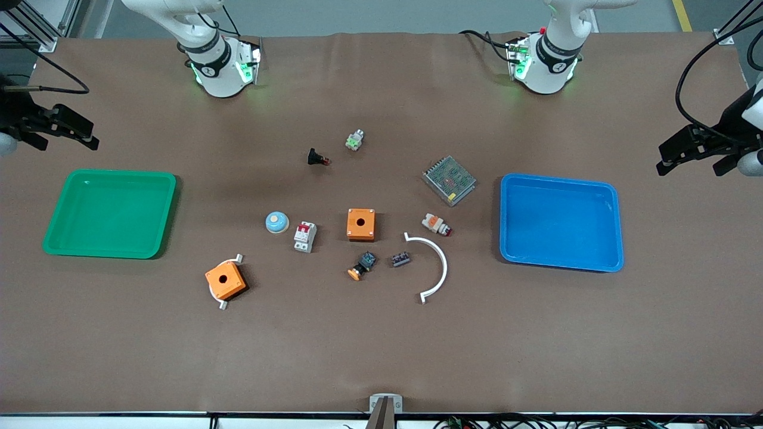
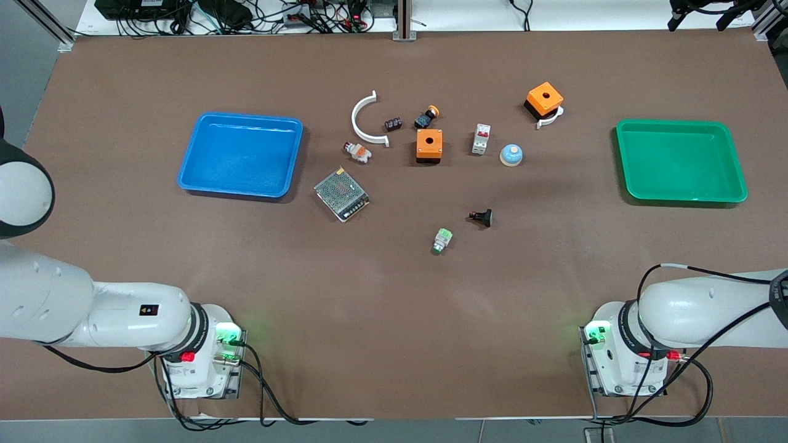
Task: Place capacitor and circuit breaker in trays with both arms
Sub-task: 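Reach the left gripper to the capacitor while the right gripper reaches the breaker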
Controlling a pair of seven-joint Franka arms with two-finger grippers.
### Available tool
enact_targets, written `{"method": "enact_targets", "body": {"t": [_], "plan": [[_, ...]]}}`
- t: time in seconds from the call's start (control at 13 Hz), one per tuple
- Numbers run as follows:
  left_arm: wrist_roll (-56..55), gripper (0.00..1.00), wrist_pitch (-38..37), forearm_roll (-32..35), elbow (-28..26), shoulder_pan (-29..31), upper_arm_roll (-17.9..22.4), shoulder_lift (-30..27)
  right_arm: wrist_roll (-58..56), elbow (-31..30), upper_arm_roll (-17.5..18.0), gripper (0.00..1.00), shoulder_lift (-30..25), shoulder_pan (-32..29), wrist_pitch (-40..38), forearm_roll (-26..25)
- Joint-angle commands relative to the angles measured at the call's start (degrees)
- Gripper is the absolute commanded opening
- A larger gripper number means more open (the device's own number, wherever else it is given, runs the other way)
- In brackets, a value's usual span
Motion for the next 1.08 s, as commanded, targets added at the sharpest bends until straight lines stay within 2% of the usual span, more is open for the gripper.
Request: {"method": "enact_targets", "body": {"t": [0.0,0.31,0.46,0.62,0.85,1.0], "plan": [[-0.07,1.0,-1.36,0.88,1.58,-0.13,-0.04,0.71,-0.78,1.45,0.32,1.0,0.71,-0.42,-0.95,0.76],[-0.14,1.0,-1.71,0.97,1.4,-1.0,-0.21,1.32,-0.78,1.45,0.32,1.0,0.71,-0.42,-0.68,0.85],[0.38,1.0,-2.67,0.7,-0.7,-1.18,-0.56,2.2,-0.61,1.45,0.41,1.0,0.71,-0.07,-0.6,0.85],[-1.45,1.0,-3.29,0.44,-1.06,-2.23,-2.66,3.86,1.05,1.45,0.58,1.0,1.76,2.91,-0.16,0.76],[-5.76,1.0,-3.29,1.05,-0.63,-4.34,-6.01,7.46,9.4,1.37,0.58,1.0,5.53,8.18,3.26,0.76],[-8.48,1.0,-3.2,0.35,0.16,-6.88,-6.19,11.76,11.08,1.28,0.67,1.0,8.0,10.03,5.37,0.94]]}}
